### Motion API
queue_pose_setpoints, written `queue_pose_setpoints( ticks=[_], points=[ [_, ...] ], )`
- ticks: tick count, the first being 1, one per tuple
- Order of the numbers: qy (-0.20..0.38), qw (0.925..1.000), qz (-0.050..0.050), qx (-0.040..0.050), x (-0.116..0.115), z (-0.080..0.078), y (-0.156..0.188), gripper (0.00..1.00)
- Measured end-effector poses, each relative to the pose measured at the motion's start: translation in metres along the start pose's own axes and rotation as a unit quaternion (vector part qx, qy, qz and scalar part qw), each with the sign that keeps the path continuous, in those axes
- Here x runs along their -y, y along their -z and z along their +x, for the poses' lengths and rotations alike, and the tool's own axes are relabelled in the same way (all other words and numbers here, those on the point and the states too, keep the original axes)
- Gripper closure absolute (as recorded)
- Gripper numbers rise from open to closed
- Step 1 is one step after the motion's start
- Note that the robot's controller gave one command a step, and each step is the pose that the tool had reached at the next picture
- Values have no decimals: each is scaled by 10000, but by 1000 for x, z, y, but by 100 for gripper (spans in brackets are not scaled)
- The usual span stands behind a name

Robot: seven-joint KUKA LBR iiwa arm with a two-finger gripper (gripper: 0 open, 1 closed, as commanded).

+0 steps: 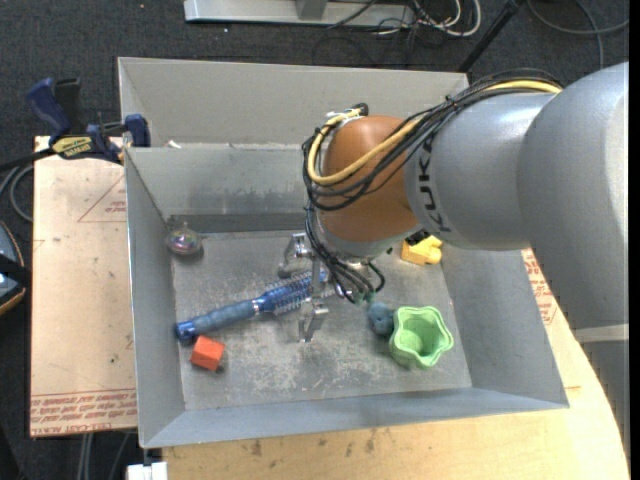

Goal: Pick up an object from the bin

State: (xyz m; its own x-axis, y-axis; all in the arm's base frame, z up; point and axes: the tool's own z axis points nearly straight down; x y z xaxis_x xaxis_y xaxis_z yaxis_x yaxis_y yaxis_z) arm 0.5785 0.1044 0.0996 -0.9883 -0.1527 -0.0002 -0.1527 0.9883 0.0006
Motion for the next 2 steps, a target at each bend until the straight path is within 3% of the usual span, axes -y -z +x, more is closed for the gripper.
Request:
queue_pose_setpoints(
  ticks=[1, 2],
  points=[
    [-325, 9995, -17, 46, 0, 1, -24, 0],
    [-325, 9995, -11, 26, -1, -1, -21, 0]
  ],
)
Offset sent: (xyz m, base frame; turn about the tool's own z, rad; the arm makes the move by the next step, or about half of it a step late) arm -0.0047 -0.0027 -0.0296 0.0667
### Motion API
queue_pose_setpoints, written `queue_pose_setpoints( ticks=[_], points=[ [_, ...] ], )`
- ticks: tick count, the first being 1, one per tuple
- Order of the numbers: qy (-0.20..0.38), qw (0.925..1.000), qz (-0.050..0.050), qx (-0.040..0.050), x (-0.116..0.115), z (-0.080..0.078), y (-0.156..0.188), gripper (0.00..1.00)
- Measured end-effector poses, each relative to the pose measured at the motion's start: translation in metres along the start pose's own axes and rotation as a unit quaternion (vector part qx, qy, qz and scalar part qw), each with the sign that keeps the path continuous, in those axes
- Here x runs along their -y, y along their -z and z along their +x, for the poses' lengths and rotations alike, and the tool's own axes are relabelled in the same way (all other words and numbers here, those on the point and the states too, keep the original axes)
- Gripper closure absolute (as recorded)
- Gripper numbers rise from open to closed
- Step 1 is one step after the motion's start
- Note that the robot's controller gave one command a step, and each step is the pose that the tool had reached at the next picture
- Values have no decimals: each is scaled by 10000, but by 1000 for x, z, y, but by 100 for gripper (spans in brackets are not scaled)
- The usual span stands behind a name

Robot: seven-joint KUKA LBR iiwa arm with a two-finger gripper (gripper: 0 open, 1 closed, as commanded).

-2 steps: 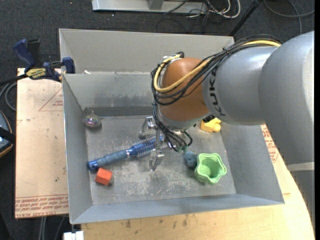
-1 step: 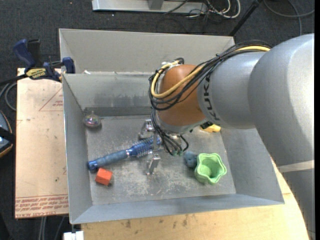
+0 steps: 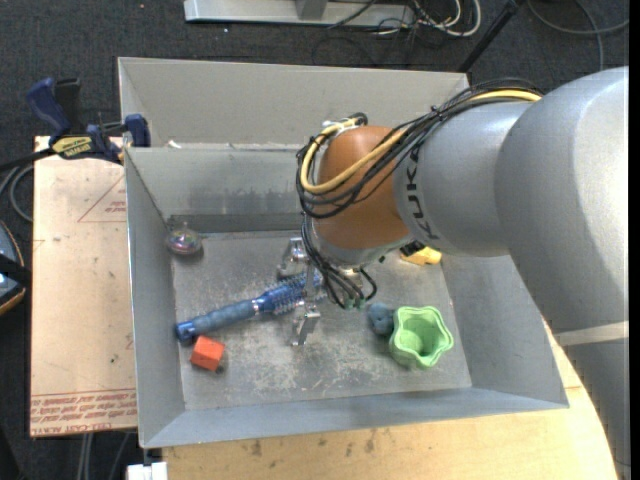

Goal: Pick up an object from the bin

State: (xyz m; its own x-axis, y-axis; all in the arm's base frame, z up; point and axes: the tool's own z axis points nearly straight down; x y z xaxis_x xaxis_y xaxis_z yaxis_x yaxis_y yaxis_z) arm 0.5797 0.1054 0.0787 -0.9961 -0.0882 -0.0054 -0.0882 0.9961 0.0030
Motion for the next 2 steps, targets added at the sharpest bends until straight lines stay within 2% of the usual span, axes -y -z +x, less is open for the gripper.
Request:
queue_pose_setpoints(
  ticks=[1, 2],
  points=[
    [-9, 10000, 3, 40, 1, -3, 3, 100],
    [-12, 10000, 9, 21, 0, -5, 81, 100]
  ],
)
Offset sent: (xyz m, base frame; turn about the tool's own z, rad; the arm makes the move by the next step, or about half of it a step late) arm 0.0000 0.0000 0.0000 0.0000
